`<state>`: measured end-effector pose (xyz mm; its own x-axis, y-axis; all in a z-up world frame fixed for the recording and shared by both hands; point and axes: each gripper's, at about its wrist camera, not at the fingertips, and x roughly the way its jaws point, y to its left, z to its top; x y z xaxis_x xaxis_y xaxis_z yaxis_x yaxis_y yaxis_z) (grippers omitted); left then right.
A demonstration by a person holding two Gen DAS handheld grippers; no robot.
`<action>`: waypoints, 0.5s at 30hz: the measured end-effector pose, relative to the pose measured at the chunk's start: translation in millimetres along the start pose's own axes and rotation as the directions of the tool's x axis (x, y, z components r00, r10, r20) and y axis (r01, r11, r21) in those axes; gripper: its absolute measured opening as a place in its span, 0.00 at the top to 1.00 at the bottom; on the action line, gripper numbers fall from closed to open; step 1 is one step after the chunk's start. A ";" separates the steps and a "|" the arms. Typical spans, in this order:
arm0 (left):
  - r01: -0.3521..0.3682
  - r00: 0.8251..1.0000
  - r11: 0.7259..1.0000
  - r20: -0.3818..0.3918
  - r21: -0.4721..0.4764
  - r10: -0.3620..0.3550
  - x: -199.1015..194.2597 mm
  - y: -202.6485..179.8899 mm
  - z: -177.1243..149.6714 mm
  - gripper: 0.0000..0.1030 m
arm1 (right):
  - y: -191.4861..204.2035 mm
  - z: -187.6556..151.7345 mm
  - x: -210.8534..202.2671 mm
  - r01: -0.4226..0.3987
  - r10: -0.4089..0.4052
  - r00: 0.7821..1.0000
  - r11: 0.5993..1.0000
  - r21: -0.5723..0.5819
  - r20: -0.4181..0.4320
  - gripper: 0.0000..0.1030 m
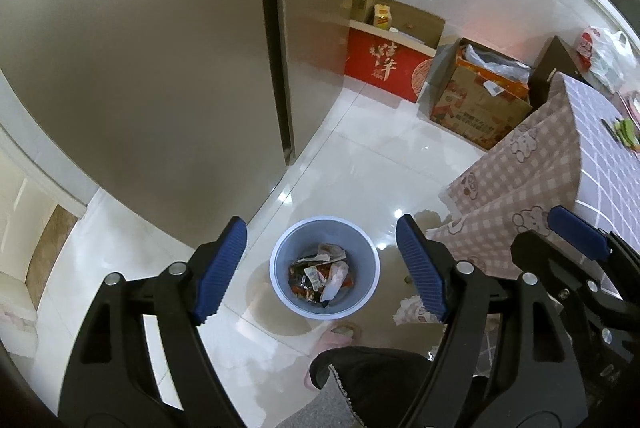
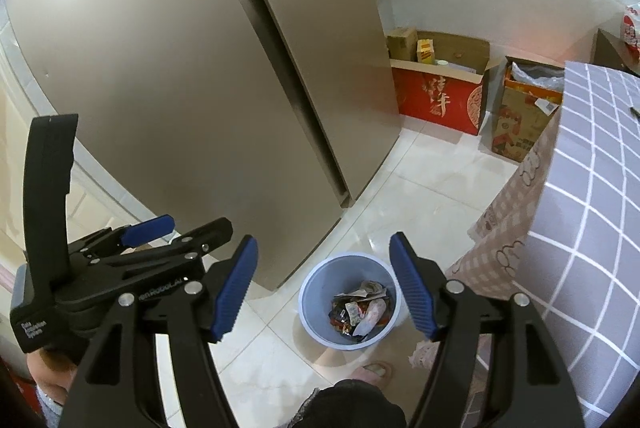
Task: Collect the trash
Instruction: 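Move both open tools back to the table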
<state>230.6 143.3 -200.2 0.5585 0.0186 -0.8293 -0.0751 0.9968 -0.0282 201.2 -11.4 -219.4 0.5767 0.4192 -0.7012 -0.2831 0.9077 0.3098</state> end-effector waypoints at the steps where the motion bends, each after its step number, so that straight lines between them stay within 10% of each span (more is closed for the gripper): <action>1: 0.001 1.000 1.000 0.006 0.003 -0.001 -3.9 -2.6 0.0 0.26 | -1.4 -0.2 -3.8 0.002 -0.002 1.000 1.000 0.001 0.006 0.34; 15: 0.074 0.992 0.989 0.097 0.130 -0.087 -58.6 -86.3 3.3 0.24 | -50.4 -4.5 -91.5 0.077 -0.078 0.988 0.997 0.014 0.130 0.32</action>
<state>207.1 56.5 -147.3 0.6402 -0.0604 -0.7658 0.0742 0.9971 -0.0166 159.2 -95.5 -173.7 0.6916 0.3457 -0.6341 -0.2269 0.9375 0.2637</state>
